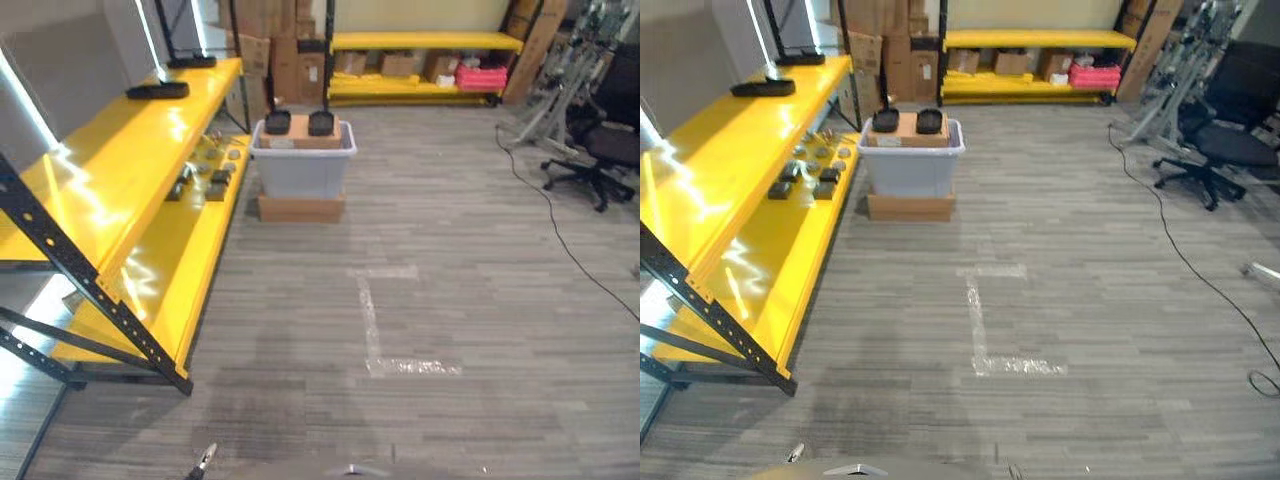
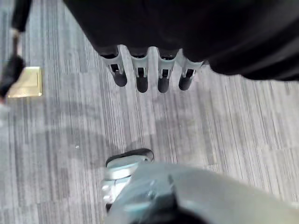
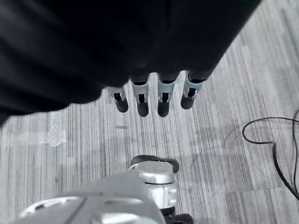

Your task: Move parts from the plastic box to the shelf.

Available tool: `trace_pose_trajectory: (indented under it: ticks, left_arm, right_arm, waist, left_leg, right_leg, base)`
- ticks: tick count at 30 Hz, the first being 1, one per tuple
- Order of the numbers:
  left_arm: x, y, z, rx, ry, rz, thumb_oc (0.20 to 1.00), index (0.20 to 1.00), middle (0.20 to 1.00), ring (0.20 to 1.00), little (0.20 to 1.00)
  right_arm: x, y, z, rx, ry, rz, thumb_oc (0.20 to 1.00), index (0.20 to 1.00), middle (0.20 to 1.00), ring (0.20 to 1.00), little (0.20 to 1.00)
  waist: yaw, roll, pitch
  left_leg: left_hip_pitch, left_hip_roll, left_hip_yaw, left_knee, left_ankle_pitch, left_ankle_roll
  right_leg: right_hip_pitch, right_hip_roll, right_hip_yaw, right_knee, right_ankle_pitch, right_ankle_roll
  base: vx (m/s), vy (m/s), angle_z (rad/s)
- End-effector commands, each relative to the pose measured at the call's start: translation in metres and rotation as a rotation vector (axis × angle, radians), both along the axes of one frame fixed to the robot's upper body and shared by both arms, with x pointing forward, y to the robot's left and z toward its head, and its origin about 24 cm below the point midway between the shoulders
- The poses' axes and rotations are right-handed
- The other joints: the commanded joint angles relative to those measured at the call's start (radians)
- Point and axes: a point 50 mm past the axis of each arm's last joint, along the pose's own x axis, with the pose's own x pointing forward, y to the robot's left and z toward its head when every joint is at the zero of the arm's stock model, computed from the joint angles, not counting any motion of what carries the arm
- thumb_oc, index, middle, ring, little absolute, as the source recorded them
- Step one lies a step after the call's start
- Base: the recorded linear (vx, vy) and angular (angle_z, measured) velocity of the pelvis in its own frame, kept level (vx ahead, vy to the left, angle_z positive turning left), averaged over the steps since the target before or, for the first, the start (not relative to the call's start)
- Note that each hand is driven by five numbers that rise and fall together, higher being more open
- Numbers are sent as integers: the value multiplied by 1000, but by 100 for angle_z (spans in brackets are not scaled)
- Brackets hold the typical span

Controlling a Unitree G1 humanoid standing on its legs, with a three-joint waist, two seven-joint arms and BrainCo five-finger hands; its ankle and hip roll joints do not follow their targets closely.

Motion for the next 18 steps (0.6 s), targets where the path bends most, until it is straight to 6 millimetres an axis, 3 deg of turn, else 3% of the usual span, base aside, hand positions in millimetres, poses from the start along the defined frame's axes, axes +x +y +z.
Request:
trace_pose_trajectory:
  ticks: [1, 7, 14, 16, 18]
  left_arm:
    - [44, 14, 10, 38, -111, -8, 1000, 1000, 1000, 1000, 1000]
    - [45, 4, 8, 10, -118, 9, 1000, 1000, 1000, 1000, 1000]
    - [31, 0, 4, 0, -78, 58, 1000, 1000, 1000, 1000, 1000]
    - [31, -1, 4, -8, -81, 67, 1000, 1000, 1000, 1000, 1000]
    - [33, 0, 4, -5, -85, 54, 1000, 1000, 1000, 1000, 1000]
  right_arm:
    - [34, -21, 9, -37, -63, -5, 1000, 1000, 1000, 1000, 1000]
    - [38, -17, 8, -23, -74, 4, 1000, 1000, 1000, 1000, 1000]
    - [38, -20, 9, -45, -54, 46, 1000, 1000, 1000, 1000, 1000]
    - [40, -21, 9, -54, -49, 83, 1000, 1000, 1000, 1000, 1000]
    - [46, -20, 10, -64, -27, 230, 1000, 1000, 1000, 1000, 1000]
  waist:
    - [-8, -5, 52]
    - [-10, 0, 49]
    - [-11, -1, 45]
    - [-11, -2, 46]
    - [-8, -3, 49]
  left_leg:
    - [88, 53, 10, -150, 78, -89]
    - [97, 54, -1, -150, 81, -90]
    - [102, 58, -4, -150, 81, -92]
    - [105, 58, -4, -150, 79, -91]
    - [105, 57, -5, -150, 79, -90]
  right_leg:
    - [187, -74, -4, -270, 112, 123]
    - [199, -69, -9, -270, 106, 116]
    - [206, -63, -10, -270, 100, 112]
    - [210, -63, -11, -270, 99, 111]
    - [211, -64, -11, -270, 102, 110]
  base:
    - [-22, -26, 5]
    - [-31, -34, 8]
    - [1, -6, -1]
    - [0, 0, 0]
    - [0, 0, 0]
